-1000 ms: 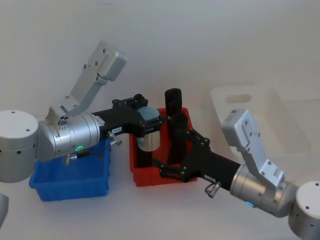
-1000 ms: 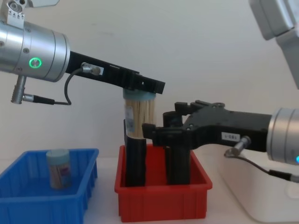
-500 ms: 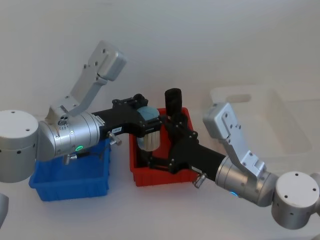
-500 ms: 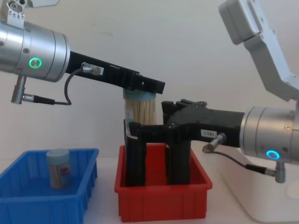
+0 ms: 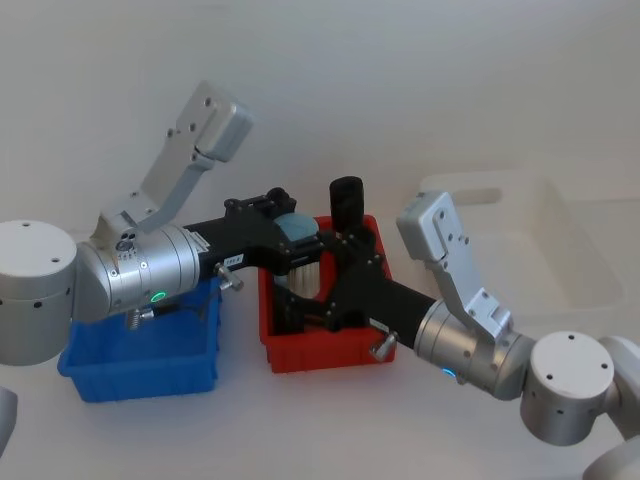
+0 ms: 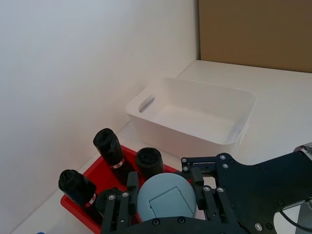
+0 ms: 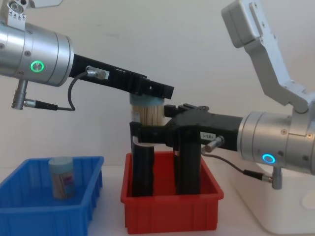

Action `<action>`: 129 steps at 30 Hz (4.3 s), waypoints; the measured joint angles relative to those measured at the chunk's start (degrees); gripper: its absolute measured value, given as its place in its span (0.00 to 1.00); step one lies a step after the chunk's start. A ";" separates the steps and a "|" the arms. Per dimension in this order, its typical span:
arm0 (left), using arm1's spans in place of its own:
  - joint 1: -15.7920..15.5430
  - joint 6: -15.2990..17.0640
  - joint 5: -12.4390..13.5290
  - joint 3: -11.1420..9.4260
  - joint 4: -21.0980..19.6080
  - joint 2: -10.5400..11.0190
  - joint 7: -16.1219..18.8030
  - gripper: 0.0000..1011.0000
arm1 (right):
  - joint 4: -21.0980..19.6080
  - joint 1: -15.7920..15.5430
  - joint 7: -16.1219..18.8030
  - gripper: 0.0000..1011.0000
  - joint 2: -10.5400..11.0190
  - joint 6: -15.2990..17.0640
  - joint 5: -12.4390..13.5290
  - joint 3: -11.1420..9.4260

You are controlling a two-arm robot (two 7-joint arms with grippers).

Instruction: Pick the cotton swabs from the blue box and place them into the white box.

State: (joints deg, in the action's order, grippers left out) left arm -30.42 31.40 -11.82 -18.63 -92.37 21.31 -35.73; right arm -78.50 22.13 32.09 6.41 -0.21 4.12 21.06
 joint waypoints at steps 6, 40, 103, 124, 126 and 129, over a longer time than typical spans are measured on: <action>0.00 0.00 0.00 0.00 0.00 0.00 0.01 0.65 | 2.14 1.07 0.39 0.85 -0.75 -0.43 2.55 0.02; 0.00 0.01 0.00 0.00 0.00 0.00 0.01 0.99 | 6.39 3.12 0.36 0.63 -1.77 -1.39 6.31 0.37; 0.00 0.00 0.01 0.00 0.00 0.00 0.01 0.99 | -0.19 -3.62 -22.66 0.63 9.61 9.50 11.68 -10.24; 0.00 0.00 0.01 0.00 0.00 0.00 0.01 0.99 | 6.02 0.61 -22.59 0.83 7.95 11.99 10.99 -9.76; 0.00 0.00 0.01 0.00 0.00 0.00 0.01 0.99 | 6.22 0.74 -22.58 0.86 7.89 11.99 10.94 -9.74; 0.00 0.00 0.01 0.00 0.00 0.00 0.01 0.99 | 6.33 0.80 -22.56 0.94 7.84 11.96 10.90 -9.72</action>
State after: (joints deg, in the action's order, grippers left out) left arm -30.42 31.40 -11.81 -18.62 -92.37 21.31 -35.73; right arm -72.17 22.93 9.53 14.25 11.74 15.02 11.34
